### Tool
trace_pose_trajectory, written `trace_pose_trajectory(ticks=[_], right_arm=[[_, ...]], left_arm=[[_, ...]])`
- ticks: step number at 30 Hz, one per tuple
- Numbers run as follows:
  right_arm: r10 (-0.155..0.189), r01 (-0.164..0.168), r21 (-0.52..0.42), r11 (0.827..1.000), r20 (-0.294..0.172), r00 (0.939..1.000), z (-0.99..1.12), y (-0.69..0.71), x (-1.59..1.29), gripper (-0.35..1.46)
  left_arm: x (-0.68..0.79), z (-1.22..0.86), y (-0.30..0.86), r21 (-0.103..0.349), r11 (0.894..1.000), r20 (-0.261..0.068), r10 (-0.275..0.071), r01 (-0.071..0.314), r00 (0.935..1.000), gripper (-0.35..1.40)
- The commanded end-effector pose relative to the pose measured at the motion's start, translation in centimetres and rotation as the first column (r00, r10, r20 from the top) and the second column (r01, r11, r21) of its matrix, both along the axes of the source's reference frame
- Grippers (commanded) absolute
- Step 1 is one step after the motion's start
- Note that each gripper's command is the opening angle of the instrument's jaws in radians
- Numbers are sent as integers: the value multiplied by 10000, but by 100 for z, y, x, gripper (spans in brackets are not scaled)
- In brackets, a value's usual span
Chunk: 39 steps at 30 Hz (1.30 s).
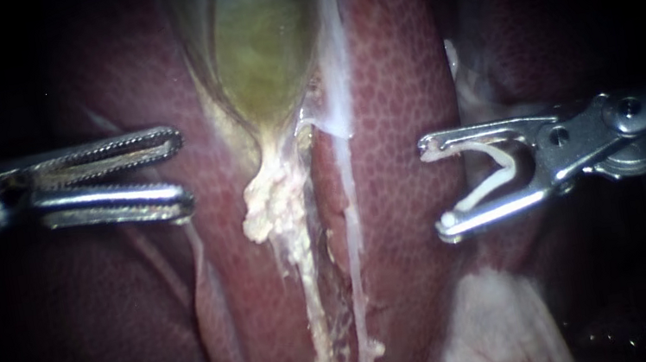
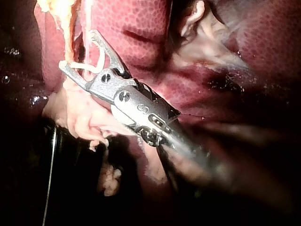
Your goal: Grabbing gallbladder
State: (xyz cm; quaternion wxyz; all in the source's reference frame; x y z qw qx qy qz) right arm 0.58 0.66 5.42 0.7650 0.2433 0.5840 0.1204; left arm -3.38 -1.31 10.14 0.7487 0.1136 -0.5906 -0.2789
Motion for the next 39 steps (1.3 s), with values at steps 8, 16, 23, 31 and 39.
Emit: trace_pose_trajectory(ticks=[8,16,23,31,39], right_arm=[[6,-6,0,10000,2,10000,0,0,0,58],[5,-5,-1,10000,2,10000,0,0,1,59],[8,-8,-1,10000,3,10000,0,0,1,59],[24,-24,2,10000,-22,10000,0,-1,1,59],[24,-24,2,10000,-22,10000,0,-1,2,59]], left_arm=[[-28,18,-15,-78,9999,59,82,-82,9999,32],[-46,41,-17,5,10000,78,96,-96,9999,32],[-59,54,-24,127,9999,-25,86,-86,10000,29],[-70,66,-30,254,9996,-115,94,-91,9999,26],[-72,74,-29,318,9994,-173,136,-131,9998,22]])
